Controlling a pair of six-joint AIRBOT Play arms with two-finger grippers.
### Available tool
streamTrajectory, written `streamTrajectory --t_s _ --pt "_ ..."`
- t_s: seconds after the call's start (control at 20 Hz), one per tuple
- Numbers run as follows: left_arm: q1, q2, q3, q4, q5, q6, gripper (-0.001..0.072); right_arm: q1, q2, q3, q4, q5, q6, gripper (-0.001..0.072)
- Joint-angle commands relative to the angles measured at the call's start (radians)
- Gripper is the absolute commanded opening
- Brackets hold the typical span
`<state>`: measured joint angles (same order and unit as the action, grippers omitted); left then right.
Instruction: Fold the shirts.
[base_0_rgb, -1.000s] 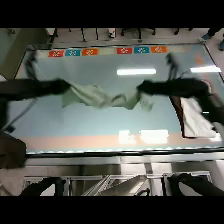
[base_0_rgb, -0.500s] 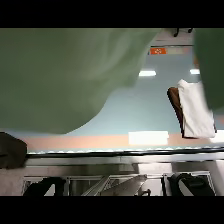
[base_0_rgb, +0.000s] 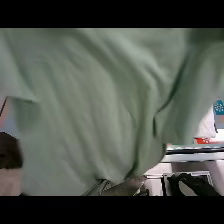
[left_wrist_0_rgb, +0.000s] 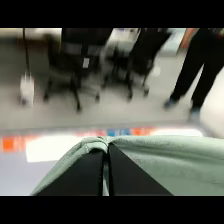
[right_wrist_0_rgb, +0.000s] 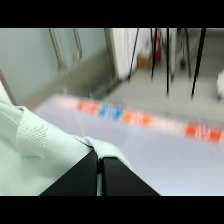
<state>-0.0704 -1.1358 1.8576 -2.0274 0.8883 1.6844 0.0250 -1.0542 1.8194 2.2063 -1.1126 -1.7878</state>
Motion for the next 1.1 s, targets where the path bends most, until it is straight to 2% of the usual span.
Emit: streamTrajectory --t_s 0.0,0.15,0.3,0.45,0.6,0.8,0.85,0.9,0.95,1.05 --pt "-0.037 -0.289 -0.086 -0.016 -0.070 0.053 0.0013 0.016 -0.200 -0.181 0.009 0.042 0.008 0.0019" --pt "-0.039 -0.608 0.088 -0.019 -0.042 0.050 0.0014 0.014 -0.371 -0.264 -0.033 0.179 0.010 0.0019" --pt "-0.040 -0.825 0.248 -0.020 -0.049 0.034 0.0013 0.014 -0.523 -0.264 -0.090 0.268 0.074 0.0019" --pt "-0.045 -0.912 0.214 -0.045 -0.072 0.035 0.0014 0.016 -0.653 -0.264 -0.089 0.272 0.092 0.0019" --pt "-0.045 -0.914 0.082 -0.044 -0.140 0.035 0.0014 0.028 -0.757 -0.264 -0.079 0.268 0.103 0.0018" --pt "-0.045 -0.914 0.025 -0.045 -0.143 0.034 0.0014 0.034 -0.816 -0.264 -0.049 0.262 0.102 0.0019" --pt "-0.042 -0.910 0.027 -0.044 -0.111 0.034 0.0095 0.034 -0.817 -0.264 -0.048 0.261 0.103 0.0019" --pt "-0.033 -0.903 0.037 -0.043 -0.055 0.034 0.0461 0.033 -0.816 -0.263 -0.047 0.261 0.103 0.0019" --pt "-0.016 -0.893 0.055 -0.043 0.026 0.031 0.0704 0.032 -0.815 -0.263 -0.048 0.257 0.103 0.0019" --pt "0.043 -0.872 0.107 -0.041 0.247 -0.003 0.0700 0.028 -0.815 -0.263 -0.048 0.252 0.102 0.0019"
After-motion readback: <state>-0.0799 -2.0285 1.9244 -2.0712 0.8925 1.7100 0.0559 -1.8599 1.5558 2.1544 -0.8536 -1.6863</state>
